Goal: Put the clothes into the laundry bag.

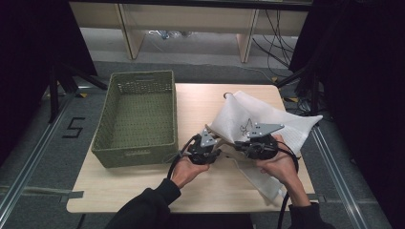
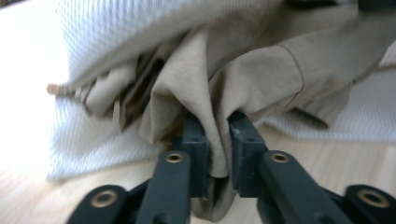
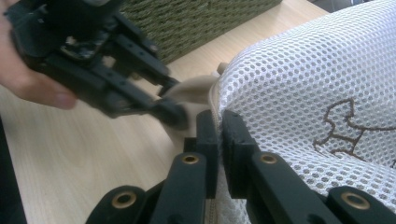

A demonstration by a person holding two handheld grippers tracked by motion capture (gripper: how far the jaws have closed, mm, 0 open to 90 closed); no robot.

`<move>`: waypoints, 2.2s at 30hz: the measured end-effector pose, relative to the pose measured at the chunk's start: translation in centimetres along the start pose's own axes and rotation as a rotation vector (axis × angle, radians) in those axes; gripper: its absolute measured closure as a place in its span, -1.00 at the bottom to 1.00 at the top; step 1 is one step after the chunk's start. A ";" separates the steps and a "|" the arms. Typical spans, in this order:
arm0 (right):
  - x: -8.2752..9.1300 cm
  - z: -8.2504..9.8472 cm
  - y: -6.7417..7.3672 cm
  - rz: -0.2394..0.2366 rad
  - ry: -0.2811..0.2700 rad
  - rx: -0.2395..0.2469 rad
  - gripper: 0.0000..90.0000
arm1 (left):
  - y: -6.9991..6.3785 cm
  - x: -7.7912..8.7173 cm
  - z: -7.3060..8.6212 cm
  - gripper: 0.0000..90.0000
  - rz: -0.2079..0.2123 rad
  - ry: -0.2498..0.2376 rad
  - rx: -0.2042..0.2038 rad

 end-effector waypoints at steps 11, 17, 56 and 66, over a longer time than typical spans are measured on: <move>-2.1 3.2 -0.3 -0.012 0.110 -0.003 0.94 | -1.0 0.4 1.0 0.62 0.050 0.034 -0.010; -2.6 4.0 -0.2 -0.016 0.160 0.009 0.94 | 0.4 2.7 0.6 0.19 0.049 0.028 0.015; 1.5 7.7 2.6 -0.087 0.176 0.031 0.94 | 4.0 0.7 3.8 0.01 -0.154 0.202 -0.050; 1.8 8.2 2.3 -0.077 0.161 0.016 0.94 | 3.5 -1.1 6.0 -0.17 -0.164 0.266 -0.083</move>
Point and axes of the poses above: each handheld gripper's, and its own axes: x roughly backward along the jaws, z roughly out of its underside, y roughly to its left, the point moved 9 cm from there along -x, roughly forward along the jaws, and after that the axes turned 12 degrees about -z, right-handed, at the moved point
